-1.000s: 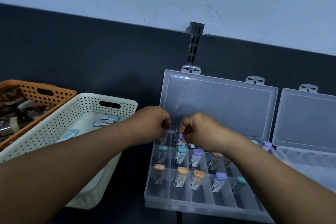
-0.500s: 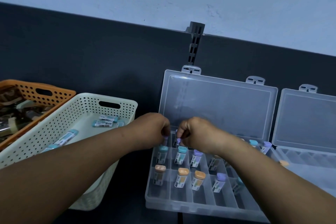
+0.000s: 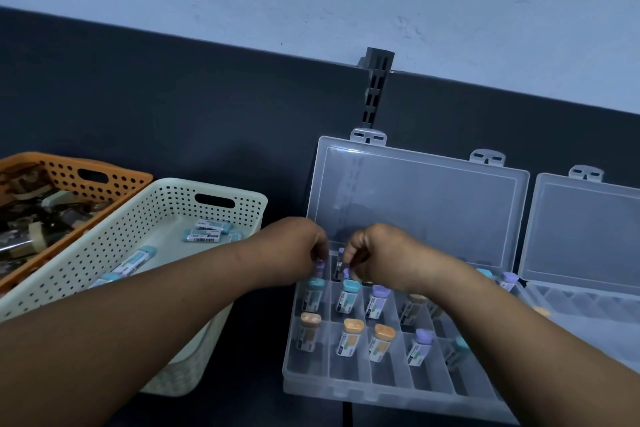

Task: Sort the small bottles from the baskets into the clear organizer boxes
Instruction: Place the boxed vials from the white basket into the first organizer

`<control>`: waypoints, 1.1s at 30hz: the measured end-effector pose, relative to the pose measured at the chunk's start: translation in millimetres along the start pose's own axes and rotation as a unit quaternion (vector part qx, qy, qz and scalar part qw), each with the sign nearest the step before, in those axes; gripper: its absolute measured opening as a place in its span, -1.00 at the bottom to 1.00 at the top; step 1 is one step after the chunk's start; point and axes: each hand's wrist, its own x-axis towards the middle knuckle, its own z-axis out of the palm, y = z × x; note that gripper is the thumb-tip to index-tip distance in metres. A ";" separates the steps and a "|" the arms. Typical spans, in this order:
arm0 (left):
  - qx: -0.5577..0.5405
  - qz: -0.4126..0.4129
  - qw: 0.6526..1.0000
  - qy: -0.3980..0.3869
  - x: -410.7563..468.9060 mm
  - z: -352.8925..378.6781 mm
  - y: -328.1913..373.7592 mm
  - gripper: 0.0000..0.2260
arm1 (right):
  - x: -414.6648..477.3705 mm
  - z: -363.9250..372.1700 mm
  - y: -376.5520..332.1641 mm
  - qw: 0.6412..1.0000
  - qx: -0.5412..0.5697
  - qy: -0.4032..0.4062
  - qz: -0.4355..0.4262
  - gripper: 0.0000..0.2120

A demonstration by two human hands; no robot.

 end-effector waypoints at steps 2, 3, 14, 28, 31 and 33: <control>-0.003 -0.001 1.000 -0.003 -1.2 -2.3 0.8 -0.81 | -0.8 -3.1 0.6 1.000 0.010 0.007 0.001 -0.83; -0.005 -0.002 1.000 -0.005 -1.6 -3.8 1.0 -0.79 | -0.7 -4.3 0.8 1.000 0.009 0.010 -0.001 -0.82; -0.019 -0.040 0.997 0.061 -16.2 -47.8 -19.3 -0.77 | 6.5 -20.3 -29.3 0.994 -0.040 0.073 -0.067 -0.86; 0.074 -0.189 0.979 0.029 -33.3 -68.7 -126.9 -0.70 | 80.7 25.5 -134.5 0.971 -0.147 0.022 -0.187 -0.73; 0.086 -0.197 0.976 -0.022 -26.4 -55.4 -137.6 -0.74 | 100.6 38.2 -146.6 0.968 -0.179 0.004 -0.178 -0.81; 0.108 -0.206 0.972 -0.042 -23.1 -47.0 -141.9 -0.77 | 111.4 44.1 -149.8 0.962 -0.217 -0.012 -0.165 -0.85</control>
